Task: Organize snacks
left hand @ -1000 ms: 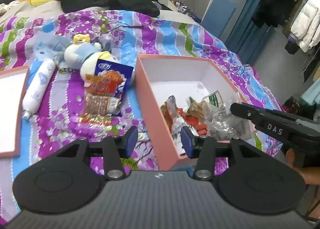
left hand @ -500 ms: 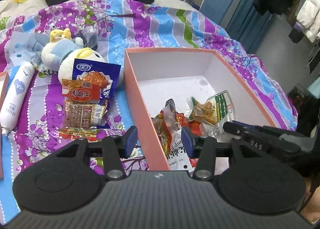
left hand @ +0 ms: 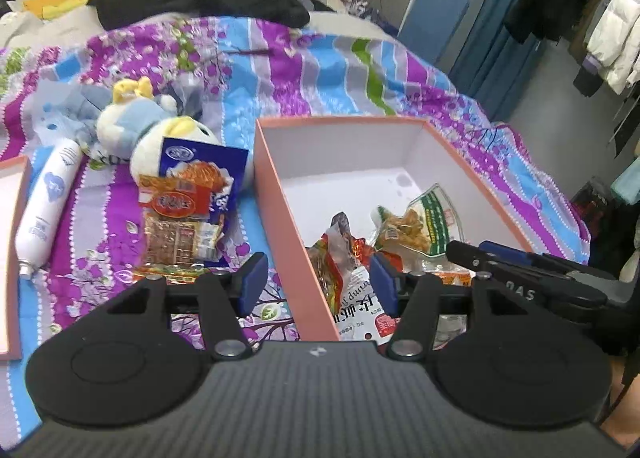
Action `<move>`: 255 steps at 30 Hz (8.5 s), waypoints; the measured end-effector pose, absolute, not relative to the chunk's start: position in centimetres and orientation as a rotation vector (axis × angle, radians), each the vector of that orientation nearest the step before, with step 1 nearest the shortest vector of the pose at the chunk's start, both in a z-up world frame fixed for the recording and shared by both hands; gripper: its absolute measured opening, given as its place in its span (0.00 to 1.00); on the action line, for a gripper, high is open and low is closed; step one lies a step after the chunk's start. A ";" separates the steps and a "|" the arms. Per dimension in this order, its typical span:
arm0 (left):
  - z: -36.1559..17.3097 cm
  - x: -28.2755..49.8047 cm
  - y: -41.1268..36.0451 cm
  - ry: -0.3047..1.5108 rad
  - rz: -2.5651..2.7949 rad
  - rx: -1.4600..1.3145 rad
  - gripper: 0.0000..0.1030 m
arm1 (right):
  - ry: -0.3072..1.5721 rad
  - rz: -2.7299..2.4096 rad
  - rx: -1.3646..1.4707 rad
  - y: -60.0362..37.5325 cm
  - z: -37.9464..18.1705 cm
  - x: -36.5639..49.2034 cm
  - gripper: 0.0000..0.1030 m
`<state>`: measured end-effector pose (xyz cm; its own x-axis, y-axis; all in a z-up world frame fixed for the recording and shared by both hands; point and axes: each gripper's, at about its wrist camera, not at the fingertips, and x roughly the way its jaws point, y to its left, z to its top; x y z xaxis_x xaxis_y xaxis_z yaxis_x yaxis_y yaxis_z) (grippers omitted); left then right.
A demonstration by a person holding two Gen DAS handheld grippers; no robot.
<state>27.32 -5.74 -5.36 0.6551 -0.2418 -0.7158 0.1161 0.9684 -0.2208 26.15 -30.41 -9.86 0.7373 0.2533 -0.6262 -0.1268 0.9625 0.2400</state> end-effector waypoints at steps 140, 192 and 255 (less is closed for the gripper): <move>-17.7 20.8 13.3 0.970 -0.023 -0.415 0.14 | 0.786 0.421 -0.068 -9.4 -18.4 19.6 0.15; 0.1 18.6 -7.7 0.772 -0.297 -0.245 0.14 | 0.545 0.207 -0.024 -29.9 -3.5 14.5 0.13; 9.4 16.0 -6.8 0.557 -0.285 -0.105 0.91 | 0.422 0.158 0.223 -32.5 3.4 11.8 0.50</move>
